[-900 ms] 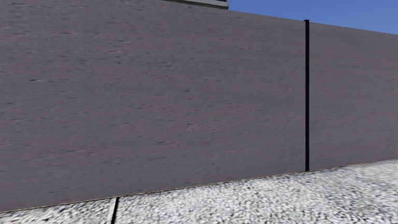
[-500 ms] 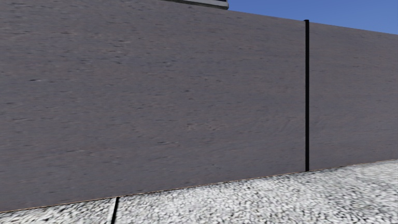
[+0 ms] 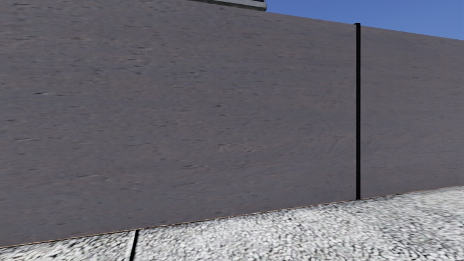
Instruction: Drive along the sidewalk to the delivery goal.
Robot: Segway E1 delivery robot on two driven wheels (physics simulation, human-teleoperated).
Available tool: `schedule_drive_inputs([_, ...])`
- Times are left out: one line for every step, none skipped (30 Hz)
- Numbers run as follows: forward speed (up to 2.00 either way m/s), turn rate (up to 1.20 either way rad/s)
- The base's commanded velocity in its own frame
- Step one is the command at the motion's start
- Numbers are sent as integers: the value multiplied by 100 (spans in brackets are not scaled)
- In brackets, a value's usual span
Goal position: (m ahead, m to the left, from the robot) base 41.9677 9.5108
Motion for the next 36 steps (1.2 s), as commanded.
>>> schedule_drive_inputs([0,0])
schedule_drive_inputs([0,0])
schedule_drive_inputs([0,0])
schedule_drive_inputs([0,-31])
schedule_drive_inputs([0,-86])
schedule_drive_inputs([0,-120])
schedule_drive_inputs([0,-120])
schedule_drive_inputs([0,-120])
schedule_drive_inputs([0,-120])
schedule_drive_inputs([0,-120])
schedule_drive_inputs([0,-120])
schedule_drive_inputs([0,-120])
schedule_drive_inputs([0,-120])
schedule_drive_inputs([0,-120])
schedule_drive_inputs([0,-120])
schedule_drive_inputs([0,-120])
schedule_drive_inputs([0,-120])
schedule_drive_inputs([0,-120])
schedule_drive_inputs([0,-120])
schedule_drive_inputs([0,-120])
schedule_drive_inputs([0,-120])
schedule_drive_inputs([0,-120])
schedule_drive_inputs([0,-120])
schedule_drive_inputs([0,-120])
schedule_drive_inputs([0,-120])
schedule_drive_inputs([0,-120])
schedule_drive_inputs([0,-120])
schedule_drive_inputs([0,-120])
schedule_drive_inputs([0,-120])
schedule_drive_inputs([0,-120])
schedule_drive_inputs([0,-120])
schedule_drive_inputs([0,-120])
schedule_drive_inputs([0,-120])
schedule_drive_inputs([0,-111])
schedule_drive_inputs([0,-94])
schedule_drive_inputs([0,-87])
